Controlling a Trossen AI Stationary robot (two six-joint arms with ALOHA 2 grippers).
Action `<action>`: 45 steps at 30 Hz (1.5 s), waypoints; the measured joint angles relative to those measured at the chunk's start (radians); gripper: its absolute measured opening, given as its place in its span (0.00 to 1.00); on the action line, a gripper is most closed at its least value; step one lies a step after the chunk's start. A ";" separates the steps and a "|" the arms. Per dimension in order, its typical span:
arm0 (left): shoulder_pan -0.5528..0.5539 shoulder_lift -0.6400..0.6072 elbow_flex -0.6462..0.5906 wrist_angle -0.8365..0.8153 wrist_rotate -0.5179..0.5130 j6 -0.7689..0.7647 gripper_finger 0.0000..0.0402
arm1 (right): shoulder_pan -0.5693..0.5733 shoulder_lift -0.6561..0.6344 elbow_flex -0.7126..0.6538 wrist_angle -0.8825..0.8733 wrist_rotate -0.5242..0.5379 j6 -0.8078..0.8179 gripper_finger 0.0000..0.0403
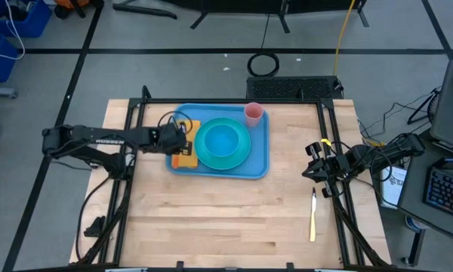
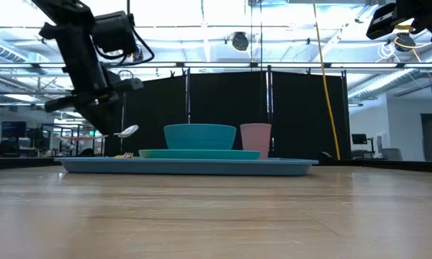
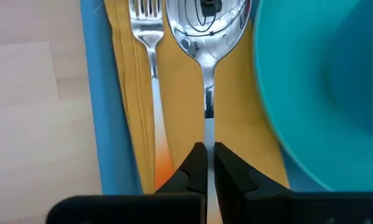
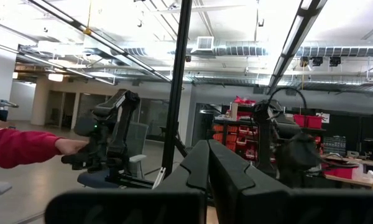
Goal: Set up tray
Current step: Put the orange spoon on the yellow napkin to the right of the orange fork
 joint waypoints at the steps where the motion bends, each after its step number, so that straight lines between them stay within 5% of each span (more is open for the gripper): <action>1: 0.018 0.000 0.000 0.008 0.013 0.015 0.02 | 0.000 0.000 0.000 0.000 0.000 0.000 0.01; 23: 0.183 0.154 0.000 0.163 0.111 0.113 0.02 | 0.000 0.000 0.000 0.000 0.000 0.000 0.01; 45: 0.188 0.232 0.000 0.199 0.123 0.110 0.02 | 0.000 0.000 0.000 0.000 0.000 0.000 0.01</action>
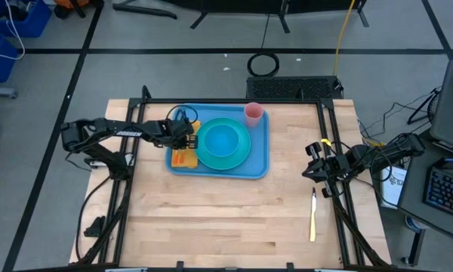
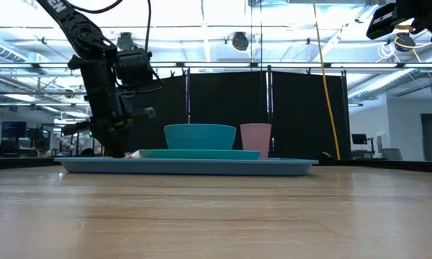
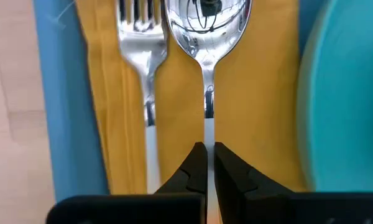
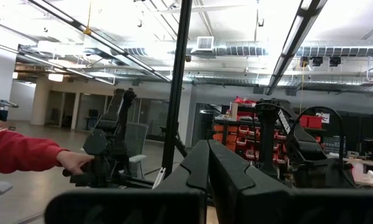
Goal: Set up tray
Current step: Put the orange spoon on the yellow napkin to the right of the orange fork
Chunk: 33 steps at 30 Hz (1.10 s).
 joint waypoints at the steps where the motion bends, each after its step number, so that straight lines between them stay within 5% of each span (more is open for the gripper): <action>1: 0.000 0.000 0.000 0.005 -0.001 0.002 0.02 | 0.000 0.000 0.000 0.000 0.000 0.000 0.01; 33: 0.000 0.000 0.000 0.009 0.000 -0.016 0.09 | 0.000 0.000 0.000 0.000 0.000 0.000 0.01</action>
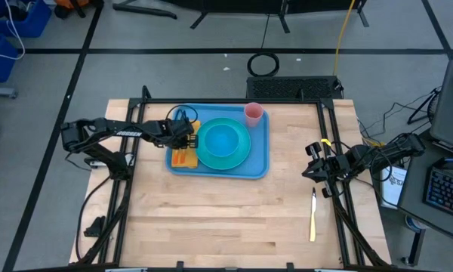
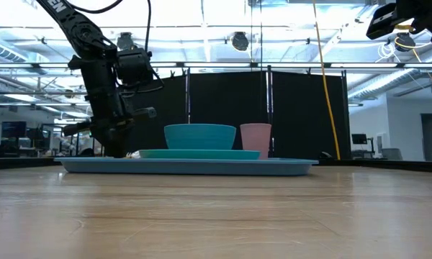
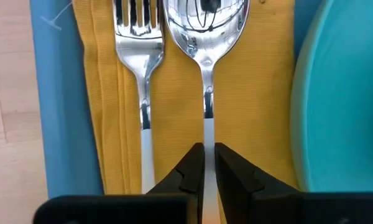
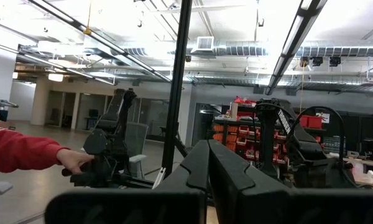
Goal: Set up tray
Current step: Put the orange spoon on the yellow napkin to the right of the orange fork
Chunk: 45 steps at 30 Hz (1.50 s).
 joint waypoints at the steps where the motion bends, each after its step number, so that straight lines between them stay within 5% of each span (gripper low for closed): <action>1: 0.000 0.000 0.000 0.000 0.000 0.000 0.09 | 0.000 0.000 0.000 0.000 0.000 0.000 0.01; 40: -0.015 -0.006 0.000 -0.005 0.025 0.007 0.09 | 0.000 0.000 0.000 0.000 0.000 0.000 0.01; 45: -0.019 -0.006 0.000 -0.005 -0.005 0.010 0.17 | 0.000 0.000 0.000 0.000 0.000 0.000 0.01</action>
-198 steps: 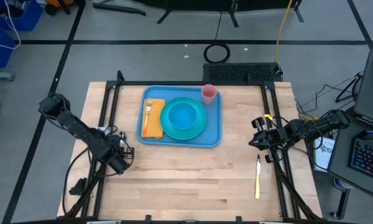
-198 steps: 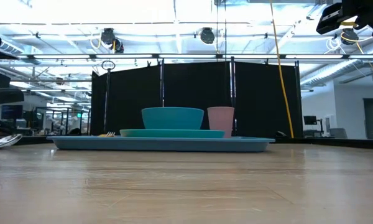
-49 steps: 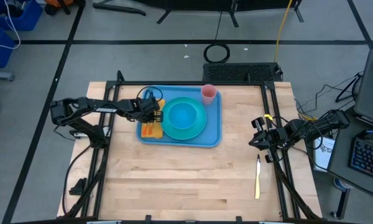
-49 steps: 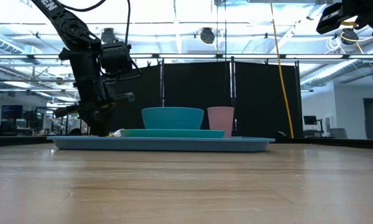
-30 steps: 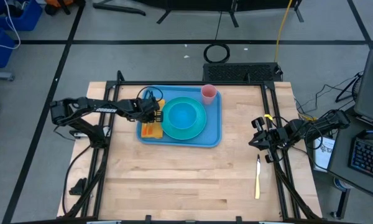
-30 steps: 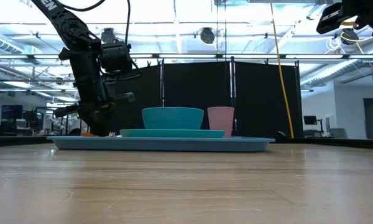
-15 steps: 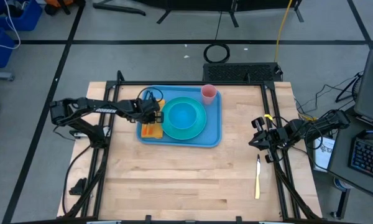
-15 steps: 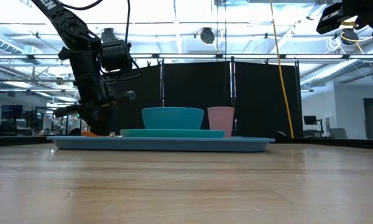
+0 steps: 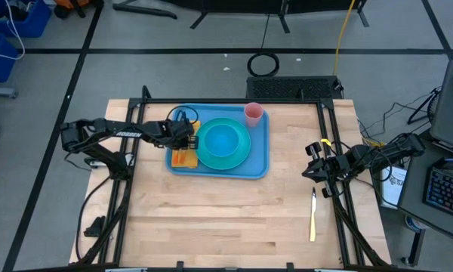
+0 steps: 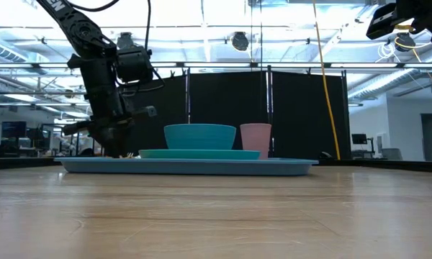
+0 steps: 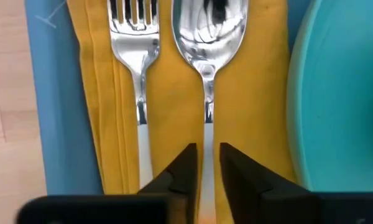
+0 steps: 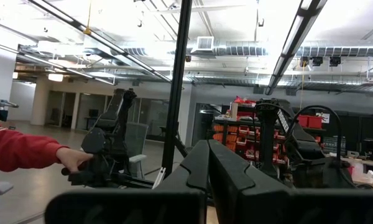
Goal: Set up tray
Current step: Put the orange spoon on the yellow napkin to the right of the orange fork
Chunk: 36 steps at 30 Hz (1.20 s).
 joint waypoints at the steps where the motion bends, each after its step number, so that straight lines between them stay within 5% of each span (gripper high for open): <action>1: -0.001 0.000 0.000 0.000 -0.004 -0.002 0.20 | 0.000 0.000 0.000 0.000 0.000 0.000 0.01; 8: -0.001 0.000 0.000 0.000 0.012 -0.021 0.41 | 0.000 0.000 0.000 0.000 0.000 0.000 0.01; 13: -0.001 -0.010 0.000 0.001 -0.037 -0.019 0.46 | 0.000 0.000 0.000 0.000 0.000 0.000 0.01; 36: -0.010 -0.043 0.000 0.098 -0.194 0.165 0.22 | 0.000 0.000 0.000 0.000 0.000 0.000 0.01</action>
